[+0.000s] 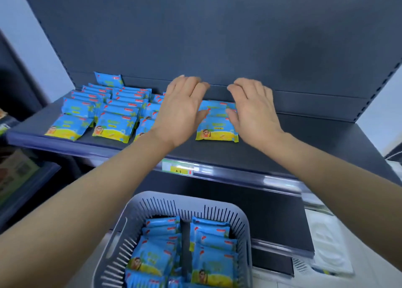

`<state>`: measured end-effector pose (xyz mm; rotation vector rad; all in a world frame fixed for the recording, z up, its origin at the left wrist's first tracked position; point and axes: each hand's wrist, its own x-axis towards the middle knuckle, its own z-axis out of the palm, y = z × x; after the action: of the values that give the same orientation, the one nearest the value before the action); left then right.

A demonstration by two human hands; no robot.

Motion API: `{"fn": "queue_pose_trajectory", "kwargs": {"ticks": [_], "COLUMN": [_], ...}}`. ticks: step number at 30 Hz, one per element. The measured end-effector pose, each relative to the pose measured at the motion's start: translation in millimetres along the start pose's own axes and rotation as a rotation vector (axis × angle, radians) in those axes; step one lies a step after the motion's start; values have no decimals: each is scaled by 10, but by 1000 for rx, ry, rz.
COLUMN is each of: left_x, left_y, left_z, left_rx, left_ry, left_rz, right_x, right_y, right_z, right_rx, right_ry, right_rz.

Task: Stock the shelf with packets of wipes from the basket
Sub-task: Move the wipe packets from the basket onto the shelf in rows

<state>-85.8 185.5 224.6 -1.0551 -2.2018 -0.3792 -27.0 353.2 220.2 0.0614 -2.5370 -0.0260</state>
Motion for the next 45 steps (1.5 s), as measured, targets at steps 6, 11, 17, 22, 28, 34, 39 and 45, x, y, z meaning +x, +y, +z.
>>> {"fn": "queue_pose_trajectory", "kwargs": {"ticks": [6,11,17,22,28,34,39,45], "left_x": [-401,-997,-2044,-2692,-3098,-3243,-3298,-3411], "left_y": [120,176,88,-61,-296,-399,-440,-395], "left_z": [-606,-543,3,434,747,948,1067,1263], "left_rx": [-9,-102,-204,-223,-104,-50,-24,-25], "left_ry": [108,1,-430,-660,-825,-933,-1033,-1175], "left_rz": [64,60,38,-30,-75,-99,-121,-156], "right_x": [-241,-724,-1517,-2049,-2457,-2611,-2674,-2764], "right_y": [-505,-822,-1015,-1042,-1091,-1159,-1152,-1092], "right_z": [-420,-221,418,982,1458,1693,1819,1921], "right_rx": [24,62,114,63,-7,-1,-47,-104], "right_ry": [139,-3,-323,-729,-1133,-1279,-1297,-1257], "right_rz": [-28,-16,-123,-113,-52,34,55,126]}}
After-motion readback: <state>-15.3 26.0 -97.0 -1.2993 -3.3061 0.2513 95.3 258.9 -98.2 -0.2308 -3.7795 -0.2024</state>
